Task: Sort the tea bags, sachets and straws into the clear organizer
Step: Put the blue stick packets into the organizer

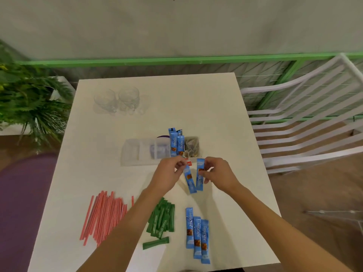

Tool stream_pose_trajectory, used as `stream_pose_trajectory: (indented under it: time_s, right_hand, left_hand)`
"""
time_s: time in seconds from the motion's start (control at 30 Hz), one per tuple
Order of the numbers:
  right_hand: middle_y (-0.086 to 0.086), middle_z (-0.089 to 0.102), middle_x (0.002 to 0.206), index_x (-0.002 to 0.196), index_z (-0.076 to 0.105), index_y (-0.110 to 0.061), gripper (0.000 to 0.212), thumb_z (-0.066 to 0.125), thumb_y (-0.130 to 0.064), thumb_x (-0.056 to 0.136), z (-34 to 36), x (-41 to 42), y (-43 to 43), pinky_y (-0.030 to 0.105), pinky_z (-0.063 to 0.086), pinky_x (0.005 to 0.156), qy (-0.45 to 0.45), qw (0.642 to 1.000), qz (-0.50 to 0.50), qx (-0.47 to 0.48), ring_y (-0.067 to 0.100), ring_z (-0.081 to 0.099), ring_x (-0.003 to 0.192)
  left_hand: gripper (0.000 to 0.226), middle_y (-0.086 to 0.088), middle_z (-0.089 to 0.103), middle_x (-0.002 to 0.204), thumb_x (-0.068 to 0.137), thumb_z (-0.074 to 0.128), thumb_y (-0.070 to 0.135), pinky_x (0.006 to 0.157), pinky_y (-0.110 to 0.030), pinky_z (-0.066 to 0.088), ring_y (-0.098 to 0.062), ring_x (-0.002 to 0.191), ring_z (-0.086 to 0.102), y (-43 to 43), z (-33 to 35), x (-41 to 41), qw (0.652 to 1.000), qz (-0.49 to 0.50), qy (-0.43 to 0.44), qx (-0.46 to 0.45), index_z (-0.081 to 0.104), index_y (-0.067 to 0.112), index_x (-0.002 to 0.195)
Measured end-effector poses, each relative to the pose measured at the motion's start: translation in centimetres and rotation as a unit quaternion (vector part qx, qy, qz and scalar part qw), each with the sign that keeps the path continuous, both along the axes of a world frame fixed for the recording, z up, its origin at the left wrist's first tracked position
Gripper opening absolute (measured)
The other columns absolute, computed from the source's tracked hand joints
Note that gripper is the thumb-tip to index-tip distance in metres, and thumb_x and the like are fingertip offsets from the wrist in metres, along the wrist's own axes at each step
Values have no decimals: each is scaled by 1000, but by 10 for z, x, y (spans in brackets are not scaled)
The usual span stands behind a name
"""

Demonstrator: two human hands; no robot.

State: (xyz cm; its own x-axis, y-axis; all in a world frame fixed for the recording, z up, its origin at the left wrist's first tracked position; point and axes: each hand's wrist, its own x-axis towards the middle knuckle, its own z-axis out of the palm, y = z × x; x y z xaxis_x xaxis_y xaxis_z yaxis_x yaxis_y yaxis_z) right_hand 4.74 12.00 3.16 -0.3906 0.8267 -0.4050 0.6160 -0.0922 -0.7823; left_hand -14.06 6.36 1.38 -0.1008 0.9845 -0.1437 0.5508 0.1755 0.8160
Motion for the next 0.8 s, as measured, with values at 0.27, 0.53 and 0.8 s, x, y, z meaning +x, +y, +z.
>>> stream_pose_trajectory:
  time_s: [0.27,0.53,0.8]
  right_hand:
    - [1,69,70,85,71,-15,15,66,-1,84,25,-43,42,13,44,52,21,998,35,46,4,62,47]
    - [2,68,68,81,72,-4,6,69,-8,84,29,-74,74,10,44,48,4,996,32,80,1,60,49]
    - [1,71,82,89,73,-11,9,68,-8,82,24,-85,85,17,46,58,-10,994,32,108,10,63,67]
  left_hand:
    - [16,0,70,84,83,65,-5,76,-11,48,-11,76,63,31,31,-43,999,20,14,46,70,9,89]
    - [15,3,71,83,83,66,-2,75,-12,49,-4,73,63,59,43,-65,997,48,16,57,71,12,87]
    - [16,3,70,81,83,64,-3,73,-5,45,-6,75,63,73,45,-69,996,54,22,61,71,10,88]
